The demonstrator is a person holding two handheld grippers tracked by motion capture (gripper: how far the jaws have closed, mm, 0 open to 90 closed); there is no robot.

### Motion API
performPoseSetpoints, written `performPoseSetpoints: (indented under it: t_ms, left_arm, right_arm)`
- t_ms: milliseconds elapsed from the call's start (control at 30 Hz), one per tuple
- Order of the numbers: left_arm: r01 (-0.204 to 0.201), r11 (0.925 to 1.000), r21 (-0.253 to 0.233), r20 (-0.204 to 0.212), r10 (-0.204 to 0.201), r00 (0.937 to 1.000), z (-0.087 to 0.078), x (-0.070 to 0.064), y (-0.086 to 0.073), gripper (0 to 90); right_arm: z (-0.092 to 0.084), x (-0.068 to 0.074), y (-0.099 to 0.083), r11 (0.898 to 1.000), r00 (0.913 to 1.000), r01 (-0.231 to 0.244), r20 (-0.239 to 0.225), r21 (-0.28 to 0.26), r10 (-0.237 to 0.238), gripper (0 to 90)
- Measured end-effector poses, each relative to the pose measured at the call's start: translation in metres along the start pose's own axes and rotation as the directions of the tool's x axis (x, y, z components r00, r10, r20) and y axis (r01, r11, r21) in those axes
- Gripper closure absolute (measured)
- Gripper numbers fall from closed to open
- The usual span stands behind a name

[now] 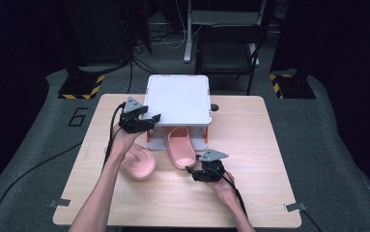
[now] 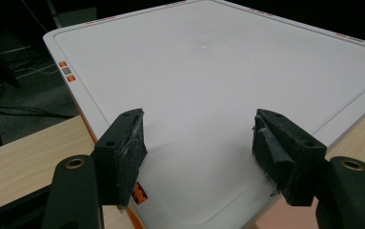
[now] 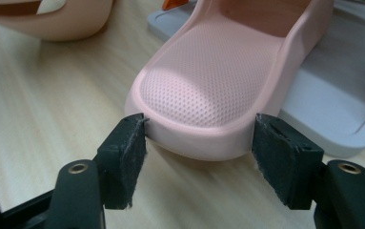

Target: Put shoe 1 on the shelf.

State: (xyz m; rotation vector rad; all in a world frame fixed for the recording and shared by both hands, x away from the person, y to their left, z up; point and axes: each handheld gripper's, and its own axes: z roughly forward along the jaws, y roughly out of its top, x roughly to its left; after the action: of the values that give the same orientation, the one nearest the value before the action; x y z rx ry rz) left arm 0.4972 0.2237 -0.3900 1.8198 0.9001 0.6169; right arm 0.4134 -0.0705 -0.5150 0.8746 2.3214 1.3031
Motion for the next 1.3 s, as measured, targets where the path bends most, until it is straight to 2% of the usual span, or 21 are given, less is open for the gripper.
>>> performPoseSetpoints:
  t_ms: [233,367,667,733,800,833,867,933,1133,1167,1200,1300]
  left_arm:
    - [-0.001,1.0000,0.000,0.000,0.001,1.0000,0.000,0.000,0.000,35.1]
    - [0.000,1.0000,0.000,0.000,0.000,1.0000,0.000,0.000,0.000,35.2]
    - [0.004,1.0000,-0.002,0.001,-0.004,1.0000,0.000,0.000,0.000,35.2]
    - [0.003,1.0000,-0.001,0.001,-0.003,1.0000,0.000,0.000,0.000,35.2]
    - [0.004,1.0000,-0.002,0.001,-0.004,1.0000,0.000,0.000,0.000,35.2]
    - [0.004,1.0000,-0.003,0.000,-0.004,1.0000,0.000,0.000,0.000,35.2]
    - [0.004,1.0000,-0.003,0.000,-0.004,1.0000,0.000,0.000,0.000,35.2]
    - [0.003,1.0000,-0.002,0.001,-0.003,1.0000,0.000,0.000,0.000,35.3]
    - [0.003,1.0000,-0.001,0.000,-0.003,1.0000,0.000,0.000,0.000,35.3]
    - [0.003,1.0000,-0.001,0.000,-0.003,1.0000,0.000,0.000,0.000,35.3]
    - [0.003,1.0000,0.000,0.001,-0.003,1.0000,0.000,0.000,0.000,35.3]
    - [0.005,0.9999,-0.009,-0.002,-0.005,1.0000,0.001,0.000,-0.001,35.3]
  right_arm:
    - [0.018,-0.005,0.010,1.000,0.9997,-0.010,0.024,0.000,0.010,36.8]
    - [0.033,-0.008,0.022,1.000,0.9996,0.004,0.029,-0.021,-0.004,40.0]
    - [0.059,-0.008,0.041,0.999,0.9978,0.047,0.046,-0.014,-0.046,43.9]
    - [0.063,-0.008,0.043,0.998,0.9973,0.055,0.050,-0.011,-0.054,44.5]
    - [0.068,-0.008,0.045,0.999,0.9979,0.043,0.049,-0.013,-0.042,45.0]
    - [0.070,-0.010,0.046,0.998,0.9971,0.055,0.054,-0.031,-0.053,45.2]
    - [0.071,-0.009,0.046,0.999,0.9981,0.039,0.049,-0.022,-0.038,45.7]
    - [0.076,-0.009,0.047,0.998,0.9973,0.048,0.057,-0.037,-0.046,46.9]
    - [0.087,-0.004,0.054,0.998,0.9970,0.066,0.041,-0.023,-0.065,48.2]
    - [0.090,-0.003,0.055,0.996,0.9962,0.076,0.046,-0.043,-0.074,48.0]
    - [0.090,-0.003,0.056,0.995,0.9951,0.091,0.040,-0.027,-0.090,47.5]
    - [0.090,0.001,0.058,0.998,0.9971,0.062,0.046,-0.030,-0.061,43.7]
